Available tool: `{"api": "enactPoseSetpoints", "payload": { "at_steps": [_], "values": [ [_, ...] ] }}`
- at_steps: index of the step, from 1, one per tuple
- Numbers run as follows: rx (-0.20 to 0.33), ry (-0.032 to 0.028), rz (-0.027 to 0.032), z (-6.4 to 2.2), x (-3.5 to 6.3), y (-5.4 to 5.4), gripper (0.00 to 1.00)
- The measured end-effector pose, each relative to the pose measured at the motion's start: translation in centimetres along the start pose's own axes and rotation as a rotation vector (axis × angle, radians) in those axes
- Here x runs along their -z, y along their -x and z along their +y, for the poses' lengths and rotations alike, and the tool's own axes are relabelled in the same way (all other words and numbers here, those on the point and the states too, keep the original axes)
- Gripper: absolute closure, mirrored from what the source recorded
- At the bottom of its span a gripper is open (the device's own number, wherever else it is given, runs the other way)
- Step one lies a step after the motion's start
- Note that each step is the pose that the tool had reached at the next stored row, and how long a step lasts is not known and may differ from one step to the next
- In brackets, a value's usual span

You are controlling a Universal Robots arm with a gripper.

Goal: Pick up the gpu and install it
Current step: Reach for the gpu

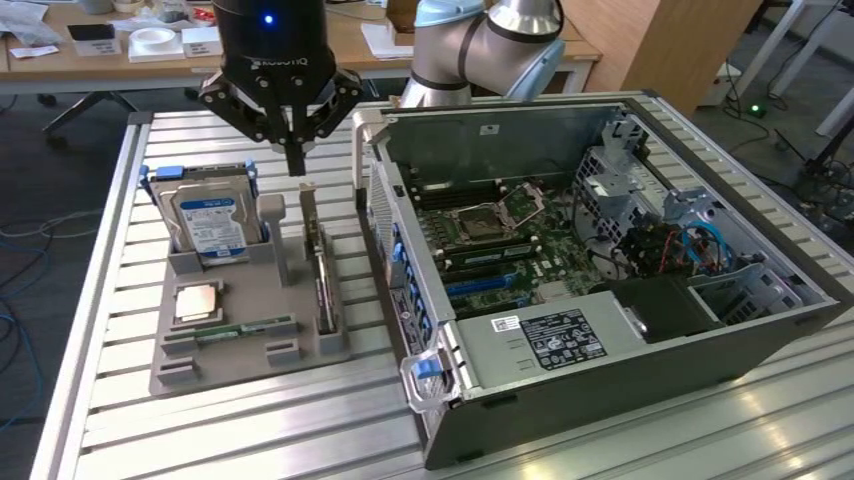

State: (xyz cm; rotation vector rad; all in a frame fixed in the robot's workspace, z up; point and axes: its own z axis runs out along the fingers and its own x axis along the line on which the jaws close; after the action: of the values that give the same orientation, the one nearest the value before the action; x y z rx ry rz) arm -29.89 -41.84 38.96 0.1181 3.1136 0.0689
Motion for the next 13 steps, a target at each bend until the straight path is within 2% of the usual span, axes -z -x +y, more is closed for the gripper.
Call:
{"api": "enactPoseSetpoints", "payload": {
  "at_steps": [6, 13],
  "values": [
    [0.000, 0.0000, 0.0000, -0.02, 0.00, 0.00, 0.89],
    [0.000, 0.0000, 0.0000, -0.59, 0.03, 0.05, 0.89]
  ]
}}
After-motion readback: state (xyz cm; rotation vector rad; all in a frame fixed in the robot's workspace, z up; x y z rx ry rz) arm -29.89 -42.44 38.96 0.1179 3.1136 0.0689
